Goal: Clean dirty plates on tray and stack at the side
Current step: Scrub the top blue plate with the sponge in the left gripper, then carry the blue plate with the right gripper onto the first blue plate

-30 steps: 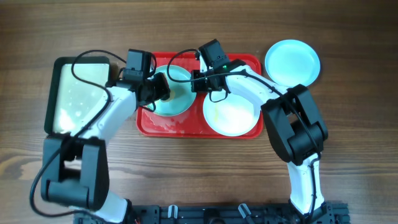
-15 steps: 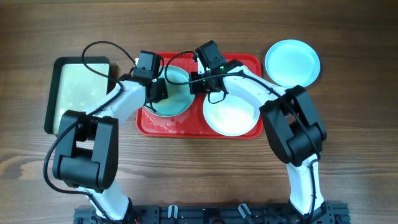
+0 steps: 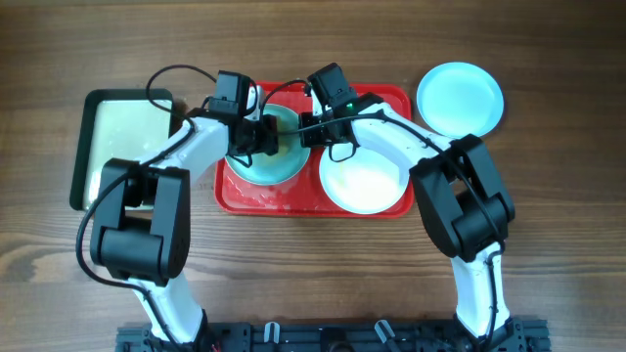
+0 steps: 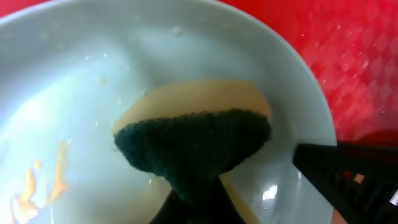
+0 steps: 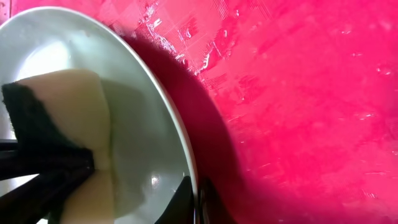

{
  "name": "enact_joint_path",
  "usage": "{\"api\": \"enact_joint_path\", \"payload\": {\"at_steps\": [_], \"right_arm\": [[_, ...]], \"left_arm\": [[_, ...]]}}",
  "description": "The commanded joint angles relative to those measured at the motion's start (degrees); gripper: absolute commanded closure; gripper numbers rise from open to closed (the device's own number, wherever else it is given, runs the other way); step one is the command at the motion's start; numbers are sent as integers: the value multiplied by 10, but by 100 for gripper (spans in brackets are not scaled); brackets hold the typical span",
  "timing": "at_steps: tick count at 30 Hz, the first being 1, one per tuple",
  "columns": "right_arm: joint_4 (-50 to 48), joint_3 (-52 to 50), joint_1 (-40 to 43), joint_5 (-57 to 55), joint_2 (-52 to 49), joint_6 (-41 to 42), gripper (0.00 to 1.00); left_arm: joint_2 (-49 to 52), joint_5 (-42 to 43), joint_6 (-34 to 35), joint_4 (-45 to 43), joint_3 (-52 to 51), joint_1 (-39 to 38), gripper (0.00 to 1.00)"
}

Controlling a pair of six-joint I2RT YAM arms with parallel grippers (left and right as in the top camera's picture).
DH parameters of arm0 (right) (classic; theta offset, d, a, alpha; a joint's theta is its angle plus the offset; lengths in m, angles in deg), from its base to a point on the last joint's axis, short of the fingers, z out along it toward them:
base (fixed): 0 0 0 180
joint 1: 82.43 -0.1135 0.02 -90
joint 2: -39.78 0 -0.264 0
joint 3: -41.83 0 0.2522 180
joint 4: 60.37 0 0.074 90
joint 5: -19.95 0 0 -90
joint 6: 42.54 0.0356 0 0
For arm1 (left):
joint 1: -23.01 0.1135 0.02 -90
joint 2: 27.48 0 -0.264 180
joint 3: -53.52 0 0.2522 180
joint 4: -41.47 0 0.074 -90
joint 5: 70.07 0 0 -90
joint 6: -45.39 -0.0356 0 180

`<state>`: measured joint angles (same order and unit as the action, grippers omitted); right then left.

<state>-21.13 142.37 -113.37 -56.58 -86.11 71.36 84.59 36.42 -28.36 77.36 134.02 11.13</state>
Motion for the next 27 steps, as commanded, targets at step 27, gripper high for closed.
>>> {"api": "enact_joint_path", "payload": {"at_steps": [27], "right_arm": [[-39, -16, -87, -392, 230, -407, 96]], "left_arm": [[-256, -9, 126, 165, -1, 346, 96]]}}
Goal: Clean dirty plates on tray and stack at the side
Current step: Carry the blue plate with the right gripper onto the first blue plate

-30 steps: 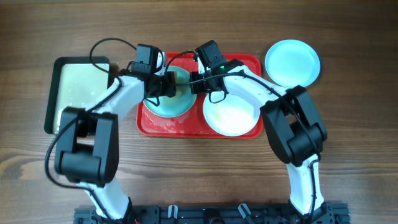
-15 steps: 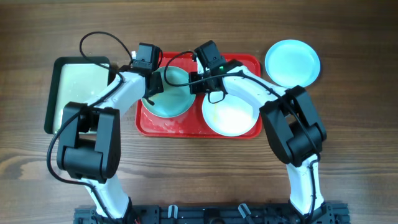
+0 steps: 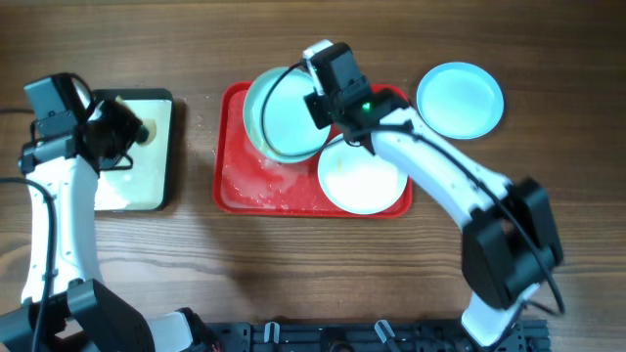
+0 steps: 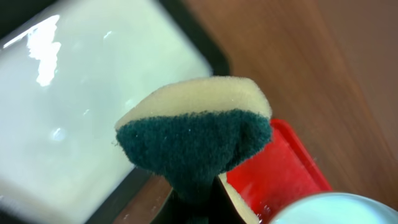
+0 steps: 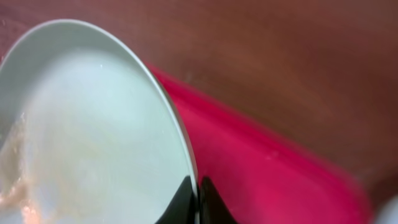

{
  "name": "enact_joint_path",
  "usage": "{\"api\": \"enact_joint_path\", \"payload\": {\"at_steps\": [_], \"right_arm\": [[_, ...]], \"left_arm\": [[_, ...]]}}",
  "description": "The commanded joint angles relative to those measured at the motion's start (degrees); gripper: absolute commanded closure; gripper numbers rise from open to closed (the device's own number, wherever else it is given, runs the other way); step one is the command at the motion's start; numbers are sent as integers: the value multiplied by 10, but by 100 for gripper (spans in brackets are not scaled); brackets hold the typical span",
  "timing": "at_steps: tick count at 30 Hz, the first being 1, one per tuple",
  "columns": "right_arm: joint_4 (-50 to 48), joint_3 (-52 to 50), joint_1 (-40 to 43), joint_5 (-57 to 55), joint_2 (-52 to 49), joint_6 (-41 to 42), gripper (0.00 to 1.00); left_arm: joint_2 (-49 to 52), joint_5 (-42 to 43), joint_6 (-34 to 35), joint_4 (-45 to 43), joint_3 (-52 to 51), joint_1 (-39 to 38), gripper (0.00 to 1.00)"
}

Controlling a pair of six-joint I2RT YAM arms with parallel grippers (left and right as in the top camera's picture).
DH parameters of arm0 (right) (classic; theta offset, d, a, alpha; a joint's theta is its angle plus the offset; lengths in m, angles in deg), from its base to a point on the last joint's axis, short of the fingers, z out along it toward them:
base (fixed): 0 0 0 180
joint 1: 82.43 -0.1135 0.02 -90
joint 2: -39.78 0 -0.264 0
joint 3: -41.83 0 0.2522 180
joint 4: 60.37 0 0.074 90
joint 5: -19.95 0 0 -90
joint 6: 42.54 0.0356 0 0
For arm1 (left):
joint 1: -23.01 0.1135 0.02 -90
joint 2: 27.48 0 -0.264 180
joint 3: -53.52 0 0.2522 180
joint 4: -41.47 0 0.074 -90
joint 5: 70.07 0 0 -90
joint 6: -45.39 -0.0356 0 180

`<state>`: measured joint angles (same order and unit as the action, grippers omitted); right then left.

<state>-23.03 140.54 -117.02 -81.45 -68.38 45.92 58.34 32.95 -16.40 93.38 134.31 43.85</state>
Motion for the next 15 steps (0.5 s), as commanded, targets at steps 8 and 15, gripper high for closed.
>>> {"api": "enact_joint_path", "payload": {"at_steps": [8, 15], "right_arm": [[-174, 2, -231, -334, 81, -587, 96], [-184, 2, -240, -336, 81, -573, 96]], "left_arm": [[8, 3, 6, 5, -4, 22, 96], [8, -17, 6, 11, -4, 22, 96]]}}
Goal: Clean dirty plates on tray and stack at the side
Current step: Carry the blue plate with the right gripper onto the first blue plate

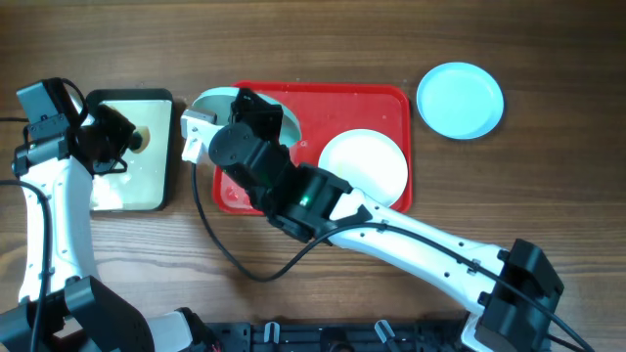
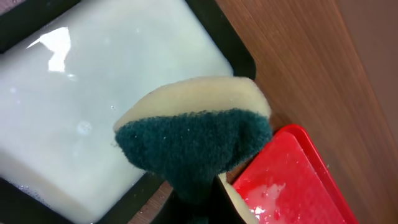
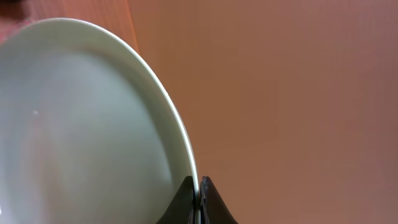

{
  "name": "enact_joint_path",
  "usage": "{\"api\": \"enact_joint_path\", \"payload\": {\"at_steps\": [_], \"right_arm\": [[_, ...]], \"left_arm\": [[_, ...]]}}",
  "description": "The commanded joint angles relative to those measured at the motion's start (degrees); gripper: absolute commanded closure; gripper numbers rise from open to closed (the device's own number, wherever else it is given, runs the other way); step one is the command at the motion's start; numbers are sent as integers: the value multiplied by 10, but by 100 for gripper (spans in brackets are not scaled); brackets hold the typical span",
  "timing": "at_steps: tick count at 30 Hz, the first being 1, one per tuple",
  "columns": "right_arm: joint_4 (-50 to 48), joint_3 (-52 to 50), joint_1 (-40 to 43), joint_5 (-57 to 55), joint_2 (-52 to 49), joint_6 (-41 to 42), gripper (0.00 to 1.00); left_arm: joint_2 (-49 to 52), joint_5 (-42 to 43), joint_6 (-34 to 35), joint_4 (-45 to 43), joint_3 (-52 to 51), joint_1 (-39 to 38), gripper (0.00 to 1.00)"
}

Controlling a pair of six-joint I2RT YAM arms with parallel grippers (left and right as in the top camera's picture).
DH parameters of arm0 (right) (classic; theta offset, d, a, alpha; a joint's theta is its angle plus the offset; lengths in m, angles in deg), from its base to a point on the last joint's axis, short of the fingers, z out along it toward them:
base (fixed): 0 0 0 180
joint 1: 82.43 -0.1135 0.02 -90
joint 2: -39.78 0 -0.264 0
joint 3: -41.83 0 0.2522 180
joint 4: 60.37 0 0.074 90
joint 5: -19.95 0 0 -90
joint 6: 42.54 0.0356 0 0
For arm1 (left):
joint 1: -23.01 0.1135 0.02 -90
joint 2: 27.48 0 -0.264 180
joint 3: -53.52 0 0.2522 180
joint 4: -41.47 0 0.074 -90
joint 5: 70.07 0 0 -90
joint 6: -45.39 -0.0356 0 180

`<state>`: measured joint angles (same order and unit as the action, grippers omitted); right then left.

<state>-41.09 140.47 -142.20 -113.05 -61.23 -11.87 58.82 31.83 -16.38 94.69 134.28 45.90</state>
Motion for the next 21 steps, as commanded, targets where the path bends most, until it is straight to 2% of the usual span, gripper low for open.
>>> {"api": "enact_joint_path", "payload": {"at_steps": [1, 4, 6, 7, 8, 9, 10, 11, 13, 14, 15, 17, 19, 21], "right_arm": [[-4, 3, 20, -20, 9, 18, 96], [-1, 2, 54, -7, 9, 77, 96], [-7, 2, 87, -4, 8, 158, 96], [13, 2, 99, 37, 7, 229, 96], [73, 2, 103, 137, 7, 218, 95], [146, 2, 103, 238, 4, 162, 96], [163, 2, 103, 228, -2, 162, 96], [131, 2, 108, 152, -7, 200, 96], [22, 2, 129, -2, -6, 277, 96], [-21, 2, 145, -23, -3, 301, 96], [-15, 2, 157, 12, -3, 315, 96], [62, 2, 191, 136, -3, 393, 96], [138, 2, 249, 246, -4, 520, 96], [203, -1, 377, 386, -12, 676, 96]], "left_arm": [[3, -6, 6, -2, -4, 1, 96], [3, -6, 6, -2, -4, 1, 96], [3, -6, 6, -2, -4, 1, 96], [3, -6, 6, -2, -4, 1, 96], [3, -6, 6, -3, -4, 1, 96], [3, -6, 6, -4, -4, 1, 96], [3, -6, 6, -5, -4, 1, 96], [3, -6, 6, -4, -4, 1, 96], [3, -6, 6, -4, -4, 1, 96], [3, -6, 6, -4, -4, 1, 96], [3, -6, 6, -4, -4, 1, 96], [3, -6, 6, -4, -4, 1, 96], [3, -6, 6, -4, -4, 1, 96], [3, -6, 6, -4, -4, 1, 96]]}}
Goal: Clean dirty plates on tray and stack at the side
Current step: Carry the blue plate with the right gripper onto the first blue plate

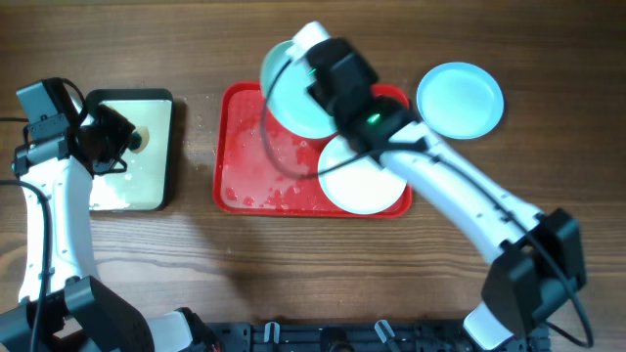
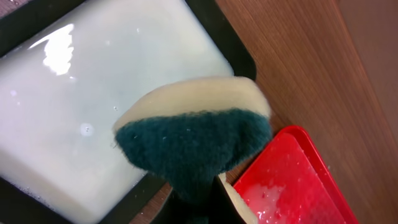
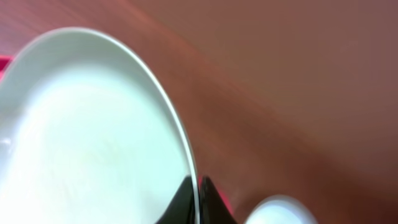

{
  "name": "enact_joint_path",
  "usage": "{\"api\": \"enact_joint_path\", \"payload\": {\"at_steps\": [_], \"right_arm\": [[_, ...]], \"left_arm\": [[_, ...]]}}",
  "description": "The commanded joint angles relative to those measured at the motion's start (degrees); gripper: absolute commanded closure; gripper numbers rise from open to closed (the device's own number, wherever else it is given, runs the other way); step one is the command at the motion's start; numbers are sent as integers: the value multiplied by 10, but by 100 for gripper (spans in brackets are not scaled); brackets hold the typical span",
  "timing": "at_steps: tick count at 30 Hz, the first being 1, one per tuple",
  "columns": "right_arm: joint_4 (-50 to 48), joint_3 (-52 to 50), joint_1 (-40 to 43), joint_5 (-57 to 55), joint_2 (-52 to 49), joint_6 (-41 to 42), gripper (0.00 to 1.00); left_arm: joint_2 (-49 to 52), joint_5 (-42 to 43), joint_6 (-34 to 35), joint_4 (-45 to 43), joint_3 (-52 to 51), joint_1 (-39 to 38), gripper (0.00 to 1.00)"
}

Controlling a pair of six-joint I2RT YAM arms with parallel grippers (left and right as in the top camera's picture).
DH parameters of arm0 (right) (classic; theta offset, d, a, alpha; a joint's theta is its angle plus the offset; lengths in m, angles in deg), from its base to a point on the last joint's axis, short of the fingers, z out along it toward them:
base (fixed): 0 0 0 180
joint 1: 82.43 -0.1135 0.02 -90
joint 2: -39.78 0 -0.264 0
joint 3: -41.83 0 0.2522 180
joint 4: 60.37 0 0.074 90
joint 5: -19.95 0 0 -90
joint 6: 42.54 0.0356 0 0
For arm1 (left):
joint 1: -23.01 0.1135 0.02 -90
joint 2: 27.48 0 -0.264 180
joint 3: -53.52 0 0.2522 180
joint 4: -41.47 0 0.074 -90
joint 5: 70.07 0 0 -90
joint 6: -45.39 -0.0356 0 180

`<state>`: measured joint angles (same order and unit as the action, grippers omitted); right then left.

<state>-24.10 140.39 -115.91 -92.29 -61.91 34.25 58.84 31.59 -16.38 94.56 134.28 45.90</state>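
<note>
My right gripper (image 1: 315, 66) (image 3: 196, 186) is shut on the rim of a pale green plate (image 1: 296, 93) (image 3: 93, 137), held tilted above the back edge of the red tray (image 1: 259, 186). On the tray's right half lies a white plate (image 1: 364, 178). A light blue plate (image 1: 460, 98) rests on the table to the right of the tray. My left gripper (image 1: 130, 137) (image 2: 196, 202) is shut on a yellow-and-green sponge (image 2: 193, 130), over the right edge of the black basin (image 1: 168, 147).
The basin (image 2: 219, 38) holds milky soapy water. Suds and wet smears cover the red tray's left half (image 2: 292, 180). Bare wooden table lies in front of the tray and between the tray and the basin.
My right gripper has carried the green plate from the tray's left end, near the basin, rightward to above the tray's back middle. The left gripper and sponge have stayed over the basin's edge.
First both grippers were at the green plate on the tray, sponge inside it, right gripper on its rim. Then the left gripper held the sponge over the basin and the plate was lifted. The plate was at the tray's left end, now nearer the blue plate.
</note>
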Motion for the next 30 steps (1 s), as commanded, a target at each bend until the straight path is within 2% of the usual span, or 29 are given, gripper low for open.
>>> {"api": "enact_joint_path", "payload": {"at_steps": [1, 4, 7, 10, 15, 17, 18, 19, 20, 21, 22, 24, 27, 30], "right_arm": [[54, 0, 185, 249, -8, 265, 96], [94, 0, 323, 354, -16, 308, 96], [145, 0, 436, 370, -28, 290, 96], [157, 0, 490, 369, -59, 251, 95], [141, 0, 496, 269, -121, 282, 94], [143, 0, 496, 270, -129, 282, 51], [144, 0, 496, 274, -129, 281, 19], [145, 0, 496, 301, -128, 266, 11], [149, 0, 496, 341, -125, 252, 7], [162, 0, 494, 393, -121, 248, 7], [188, 0, 487, 511, -117, 201, 13], [241, 0, 459, 631, -117, 115, 18], [311, 0, 378, 549, -117, 51, 20], [315, -1, 278, 386, -118, 46, 20]], "left_arm": [[3, -4, 6, -2, -4, 1, 96], [3, -4, 6, -2, -4, 1, 96], [3, -4, 6, -3, -4, 1, 96], [7, -4, 6, -3, -4, 1, 96], [8, -4, 6, -3, -4, 1, 96], [8, -4, 6, -3, -4, 1, 96], [8, -4, 6, -5, -4, 1, 96], [8, -4, 6, -7, -4, 1, 96], [8, -4, 6, -7, -4, 1, 96], [8, -4, 6, -7, -4, 1, 96], [8, -4, 6, -7, -4, 1, 96], [8, -4, 6, -7, -4, 1, 96], [8, -3, 6, -7, -4, 1, 96], [8, -3, 6, -7, -4, 1, 96]]}}
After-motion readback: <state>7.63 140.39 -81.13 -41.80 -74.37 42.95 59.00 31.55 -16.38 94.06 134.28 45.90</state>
